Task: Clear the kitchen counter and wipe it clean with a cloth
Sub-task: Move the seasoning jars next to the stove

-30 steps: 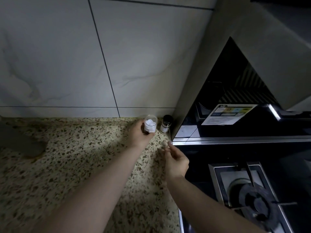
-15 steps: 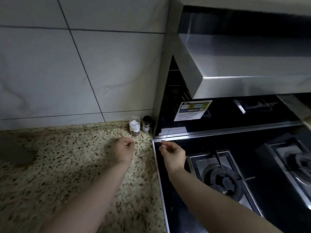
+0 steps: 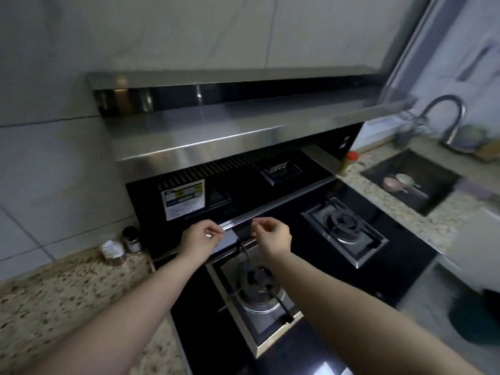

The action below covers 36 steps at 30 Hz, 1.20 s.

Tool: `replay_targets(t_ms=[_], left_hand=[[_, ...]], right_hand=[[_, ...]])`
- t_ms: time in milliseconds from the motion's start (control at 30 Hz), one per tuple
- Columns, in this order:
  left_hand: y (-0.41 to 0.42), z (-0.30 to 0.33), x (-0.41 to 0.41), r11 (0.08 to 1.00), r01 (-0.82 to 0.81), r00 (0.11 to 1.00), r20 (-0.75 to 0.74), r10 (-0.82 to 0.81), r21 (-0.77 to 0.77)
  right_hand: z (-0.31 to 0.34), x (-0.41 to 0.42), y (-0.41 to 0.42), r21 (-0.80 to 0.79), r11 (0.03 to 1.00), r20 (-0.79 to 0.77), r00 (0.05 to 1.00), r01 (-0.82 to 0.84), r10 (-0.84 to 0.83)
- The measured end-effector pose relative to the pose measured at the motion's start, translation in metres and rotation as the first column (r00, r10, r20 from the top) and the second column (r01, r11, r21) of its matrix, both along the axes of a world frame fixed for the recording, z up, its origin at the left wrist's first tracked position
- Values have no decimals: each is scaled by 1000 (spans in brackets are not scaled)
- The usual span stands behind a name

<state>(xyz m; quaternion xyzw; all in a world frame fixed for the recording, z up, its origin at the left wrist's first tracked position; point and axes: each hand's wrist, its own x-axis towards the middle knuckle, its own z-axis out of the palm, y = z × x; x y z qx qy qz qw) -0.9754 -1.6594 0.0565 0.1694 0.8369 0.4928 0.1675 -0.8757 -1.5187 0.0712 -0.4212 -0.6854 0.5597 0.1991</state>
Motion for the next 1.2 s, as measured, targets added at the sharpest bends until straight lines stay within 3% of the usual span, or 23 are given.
replay_targets(t_ms=[333,500,600,733,867,1200], left_hand=[[166,55,118,979,204,979,-18,-204,21],[261,66,218,970,89,993,57,-104,226],[319,77,277,956,28,992,107,-61,292],[387,90,343,948,111,987,82,-141,298],[439,102,390,931,212,971,46,-236,297],[545,112,404,886,332,922,89,-378,325]], right_hand=[[54,158,150,5,983,-81,980,185,-184],[55,259,234,-287,850,-101,868,443,-486],[62,320,283,-287,821,-131,829,493,-543],[79,394,339,-290,785,-165,779,548,-605],[92,453,384,-190,788,-164,773,586,-613],[83,488,482,-233,825,-268,781,515,-564]])
